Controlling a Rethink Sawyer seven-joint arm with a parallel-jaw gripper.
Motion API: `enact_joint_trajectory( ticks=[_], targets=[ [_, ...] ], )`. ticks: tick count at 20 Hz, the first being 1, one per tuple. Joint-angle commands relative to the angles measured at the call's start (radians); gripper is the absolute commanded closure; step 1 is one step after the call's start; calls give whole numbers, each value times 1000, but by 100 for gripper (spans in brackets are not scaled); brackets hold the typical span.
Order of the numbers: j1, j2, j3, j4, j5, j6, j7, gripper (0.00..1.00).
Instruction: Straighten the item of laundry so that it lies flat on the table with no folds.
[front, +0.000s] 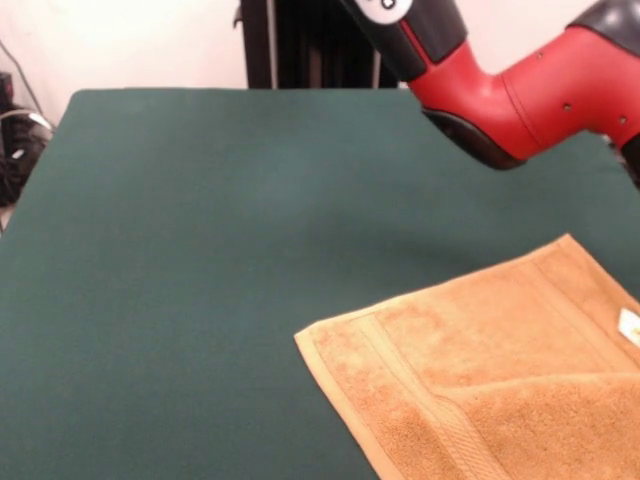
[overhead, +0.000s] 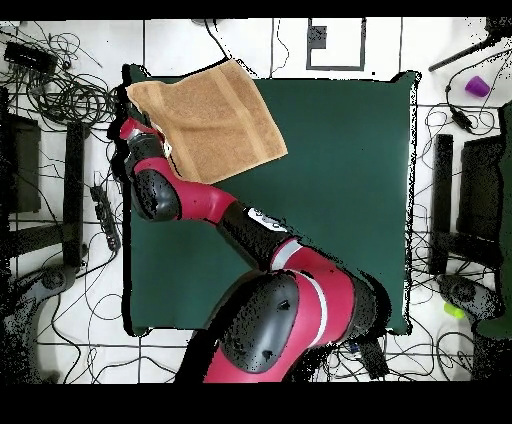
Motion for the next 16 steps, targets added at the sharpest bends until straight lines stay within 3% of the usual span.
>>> enact_joint_trajectory(
  ticks=[1,13,16],
  targets=[
    [20,14,-77,51,47,-30,199,0],
    [-2,10,-64,57,30,-46,227,0],
    [-25,5,-22,65,-10,-74,256,0]
  ],
)
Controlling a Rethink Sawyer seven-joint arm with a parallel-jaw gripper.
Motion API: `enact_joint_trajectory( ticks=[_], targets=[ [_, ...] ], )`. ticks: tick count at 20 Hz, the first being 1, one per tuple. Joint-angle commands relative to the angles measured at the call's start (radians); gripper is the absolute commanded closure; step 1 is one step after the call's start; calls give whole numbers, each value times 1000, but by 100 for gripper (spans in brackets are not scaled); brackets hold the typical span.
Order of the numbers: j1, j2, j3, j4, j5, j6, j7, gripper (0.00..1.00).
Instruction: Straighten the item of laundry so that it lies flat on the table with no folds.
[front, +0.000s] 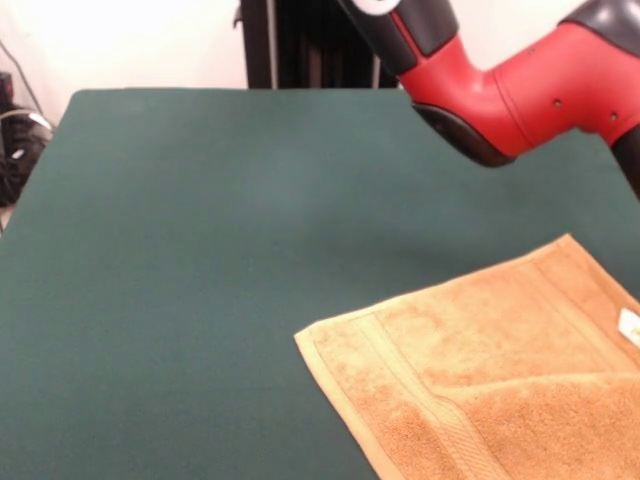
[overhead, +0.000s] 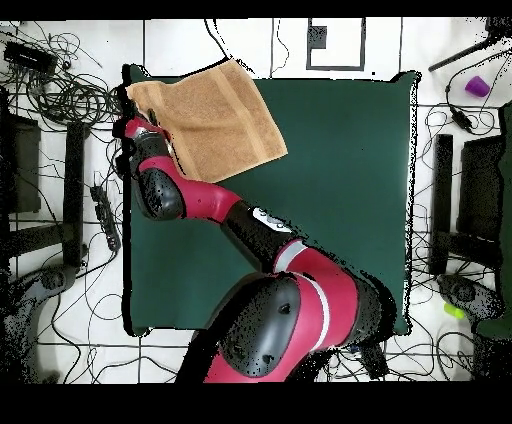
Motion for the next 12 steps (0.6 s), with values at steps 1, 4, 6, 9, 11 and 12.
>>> enact_joint_trajectory(
  ticks=[1,4,6,9,11,12],
  targets=[
    [-37,18,30,69,-35,-81,277,0],
    [-108,-68,152,170,-56,-104,350,0],
    [-135,-142,204,244,-16,-115,366,0],
    [-201,-218,319,328,-2,-135,401,0],
    [-235,-240,381,361,7,-136,422,0],
    [-252,-254,412,378,18,-136,434,0]
  ],
)
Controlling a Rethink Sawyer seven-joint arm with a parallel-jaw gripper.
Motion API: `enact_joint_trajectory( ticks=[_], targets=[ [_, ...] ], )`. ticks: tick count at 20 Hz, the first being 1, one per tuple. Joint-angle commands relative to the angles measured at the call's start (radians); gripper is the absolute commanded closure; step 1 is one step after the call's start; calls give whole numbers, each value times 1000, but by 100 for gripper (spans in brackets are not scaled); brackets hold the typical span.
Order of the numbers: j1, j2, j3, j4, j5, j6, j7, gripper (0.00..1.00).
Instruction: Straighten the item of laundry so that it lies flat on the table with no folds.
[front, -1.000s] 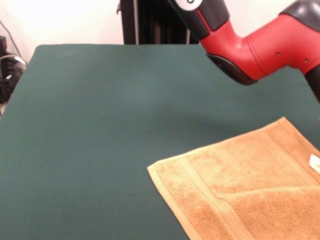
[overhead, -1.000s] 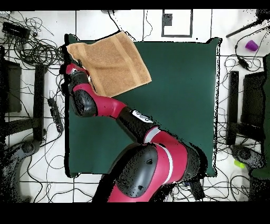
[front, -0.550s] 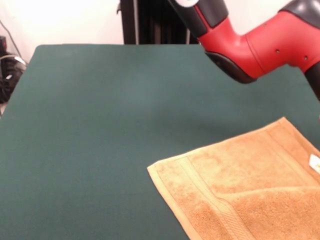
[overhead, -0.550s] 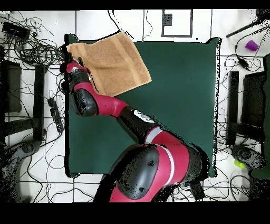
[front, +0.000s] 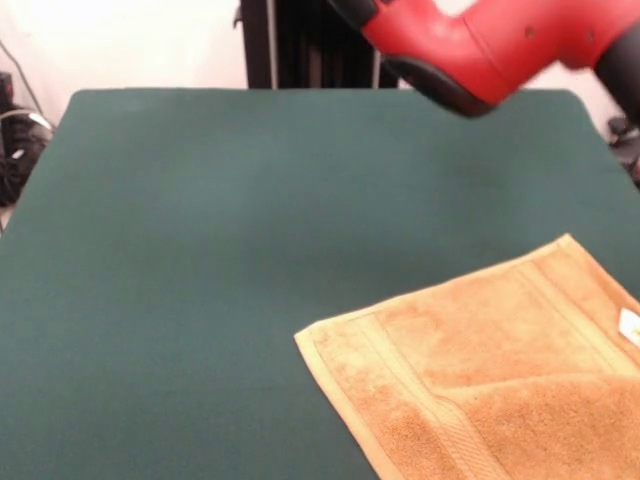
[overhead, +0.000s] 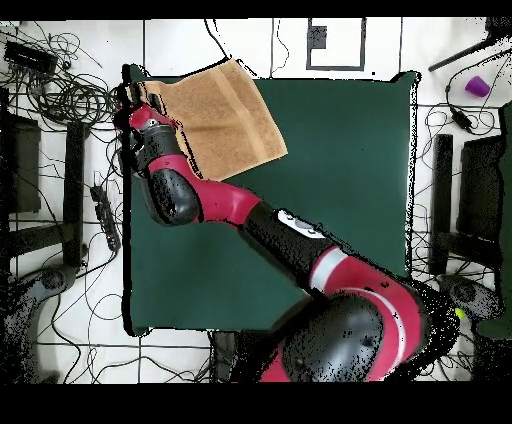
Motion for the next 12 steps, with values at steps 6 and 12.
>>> enact_joint_trajectory(
  ticks=[6,12],
  targets=[
    [-140,-216,380,262,118,-62,442,0],
    [-177,-211,324,289,32,50,373,0]
  ],
)
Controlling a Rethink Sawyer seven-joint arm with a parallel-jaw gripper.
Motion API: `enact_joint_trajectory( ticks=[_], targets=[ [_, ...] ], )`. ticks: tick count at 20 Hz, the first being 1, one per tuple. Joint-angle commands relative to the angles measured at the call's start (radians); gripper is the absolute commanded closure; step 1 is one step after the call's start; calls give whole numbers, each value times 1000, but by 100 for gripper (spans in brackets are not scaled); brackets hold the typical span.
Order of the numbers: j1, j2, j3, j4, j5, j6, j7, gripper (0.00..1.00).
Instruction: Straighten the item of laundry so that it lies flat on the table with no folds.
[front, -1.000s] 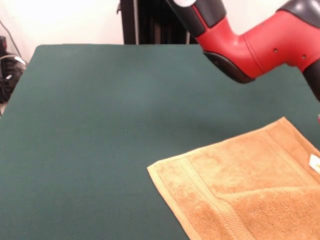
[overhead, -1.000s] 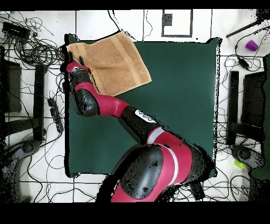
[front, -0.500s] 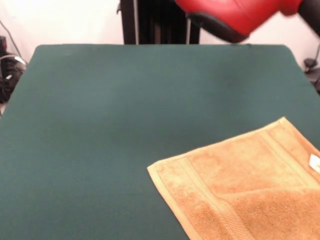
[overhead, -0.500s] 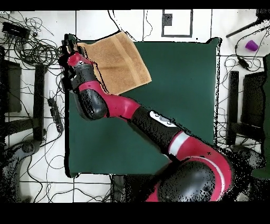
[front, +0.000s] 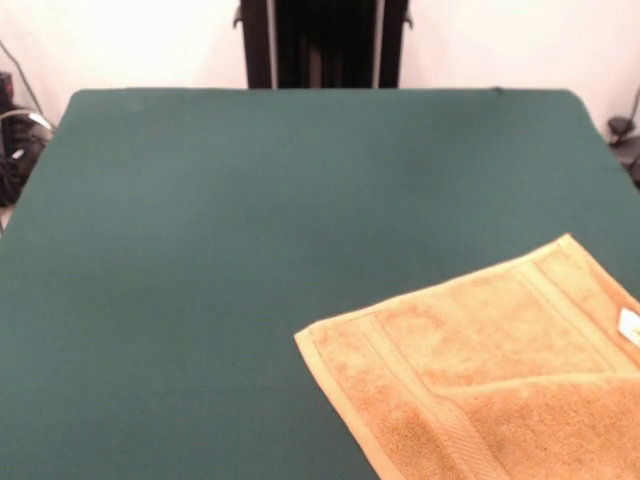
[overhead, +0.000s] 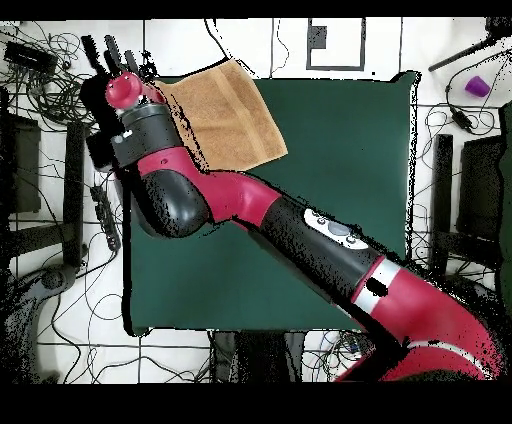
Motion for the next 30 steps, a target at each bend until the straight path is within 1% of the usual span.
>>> enact_joint_trajectory(
  ticks=[1,3,4,6,7,8,10,11,13,15,17,19,23,25,30],
  targets=[
    [-6,7,-12,126,-34,133,188,0],
    [7,5,-101,114,-50,245,89,0],
    [17,3,-143,110,-42,280,58,0],
    [50,-25,-230,106,-26,376,-15,0],
    [77,-56,-283,110,-7,420,-43,0],
    [96,-74,-321,106,-4,455,-63,0],
    [167,-140,-448,97,13,563,-117,0],
    [192,-160,-493,91,8,612,-127,0],
    [222,-179,-552,73,-26,689,-129,0],
    [237,-177,-589,53,-69,758,-126,0],
    [245,-154,-610,32,-117,771,-112,0],
    [252,-120,-627,4,-171,750,-99,0],
    [265,-74,-642,-46,-241,731,-57,0],
    [287,-42,-674,-88,-273,726,-50,0],
    [262,29,-668,-142,-366,717,-62,0]
  ],
)
